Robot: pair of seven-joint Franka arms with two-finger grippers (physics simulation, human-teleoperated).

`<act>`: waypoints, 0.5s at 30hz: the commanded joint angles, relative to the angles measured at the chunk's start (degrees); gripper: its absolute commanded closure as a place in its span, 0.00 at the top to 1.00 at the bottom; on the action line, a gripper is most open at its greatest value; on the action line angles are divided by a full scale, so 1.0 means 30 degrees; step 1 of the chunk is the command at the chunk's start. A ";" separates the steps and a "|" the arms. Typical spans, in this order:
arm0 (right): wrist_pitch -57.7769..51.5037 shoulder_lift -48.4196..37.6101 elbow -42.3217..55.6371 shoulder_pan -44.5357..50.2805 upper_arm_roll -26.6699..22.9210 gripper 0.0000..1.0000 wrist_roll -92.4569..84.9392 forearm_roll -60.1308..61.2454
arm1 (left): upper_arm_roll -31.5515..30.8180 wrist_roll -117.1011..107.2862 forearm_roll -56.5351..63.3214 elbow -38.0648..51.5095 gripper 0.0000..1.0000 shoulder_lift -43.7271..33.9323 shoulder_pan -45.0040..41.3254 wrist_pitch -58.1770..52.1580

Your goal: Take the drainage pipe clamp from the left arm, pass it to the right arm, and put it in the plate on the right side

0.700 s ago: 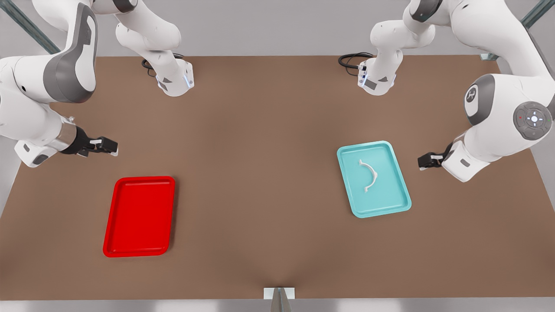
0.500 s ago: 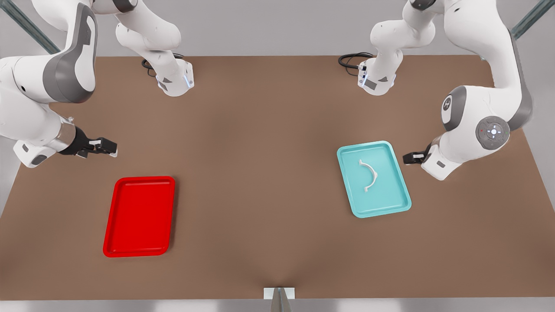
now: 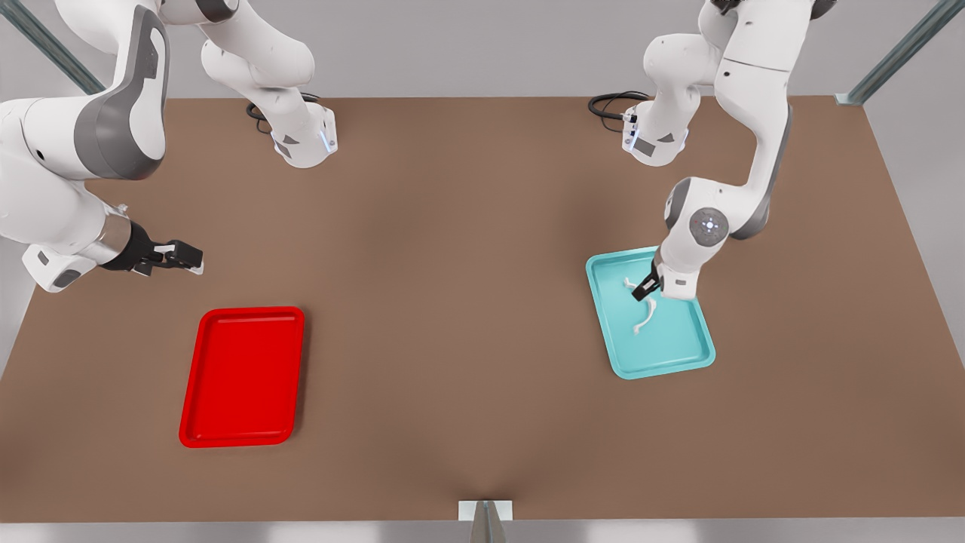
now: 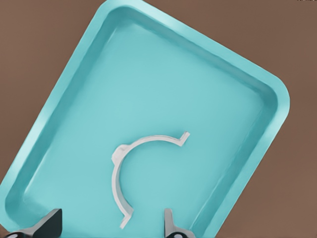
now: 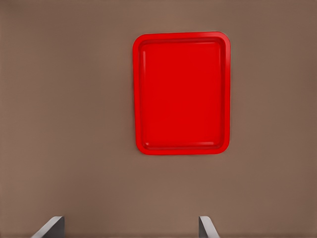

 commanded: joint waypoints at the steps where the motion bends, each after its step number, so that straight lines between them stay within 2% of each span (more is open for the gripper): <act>1: 0.0002 -0.0021 0.0009 0.0001 0.0002 1.00 0.0007 0.0011 | -0.0004 -1.3831 0.0500 -0.0130 1.00 0.0557 0.0006 0.2762; 12: 0.0031 -0.0021 0.0038 0.0001 0.0002 1.00 0.0007 0.0011 | -0.0004 -1.3831 0.0764 -0.1184 1.00 0.2052 -0.0228 0.4314; 15: 0.0002 -0.0021 0.0038 0.0030 0.0031 1.00 0.0007 0.0011 | 0.0026 -1.3889 0.0764 -0.1389 0.95 0.2286 -0.0228 0.4783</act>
